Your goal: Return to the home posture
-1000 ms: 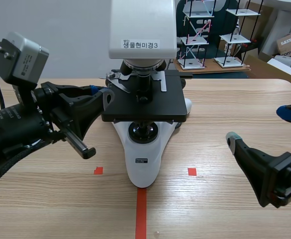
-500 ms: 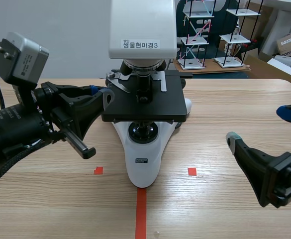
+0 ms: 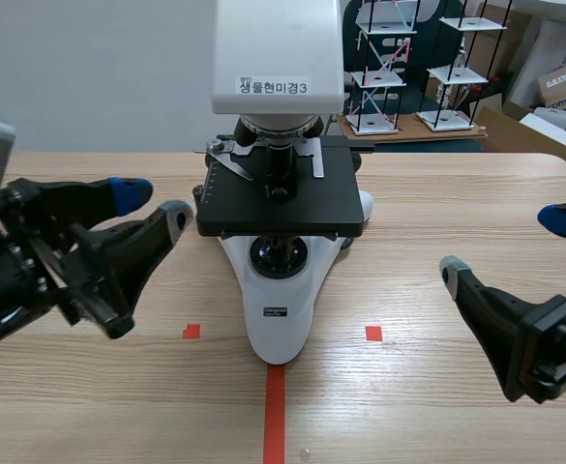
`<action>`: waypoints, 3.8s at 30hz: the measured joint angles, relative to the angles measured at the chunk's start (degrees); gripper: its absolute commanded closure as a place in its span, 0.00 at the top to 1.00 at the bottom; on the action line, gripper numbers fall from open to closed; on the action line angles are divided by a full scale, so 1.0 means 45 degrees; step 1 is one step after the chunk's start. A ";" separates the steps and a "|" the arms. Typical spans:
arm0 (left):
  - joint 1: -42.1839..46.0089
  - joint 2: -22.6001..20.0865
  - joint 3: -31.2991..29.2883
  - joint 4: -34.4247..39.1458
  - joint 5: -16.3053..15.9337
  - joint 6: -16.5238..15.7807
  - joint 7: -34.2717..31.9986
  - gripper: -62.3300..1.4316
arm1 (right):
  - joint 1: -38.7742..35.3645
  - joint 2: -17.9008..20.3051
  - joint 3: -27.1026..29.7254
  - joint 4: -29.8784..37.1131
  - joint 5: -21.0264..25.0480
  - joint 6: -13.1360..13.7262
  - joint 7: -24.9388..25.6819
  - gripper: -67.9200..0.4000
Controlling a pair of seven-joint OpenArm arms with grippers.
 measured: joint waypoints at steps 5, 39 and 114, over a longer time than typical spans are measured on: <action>0.2317 0.0005 -0.1224 0.0000 0.0165 0.0005 -0.2647 0.90 | 0.0000 0.0019 0.0000 0.0000 0.0000 0.0000 0.0000 0.96; 0.6717 0.0000 -0.4095 0.1797 0.2336 0.0908 -0.4537 0.96 | 0.0000 0.0024 0.0000 0.0000 0.0000 0.0000 0.0000 0.96; 0.7140 0.0000 -0.4095 0.1797 0.2297 0.0874 -0.4969 1.00 | 0.0000 0.0024 0.0000 0.0000 0.0000 0.0000 -0.0005 0.96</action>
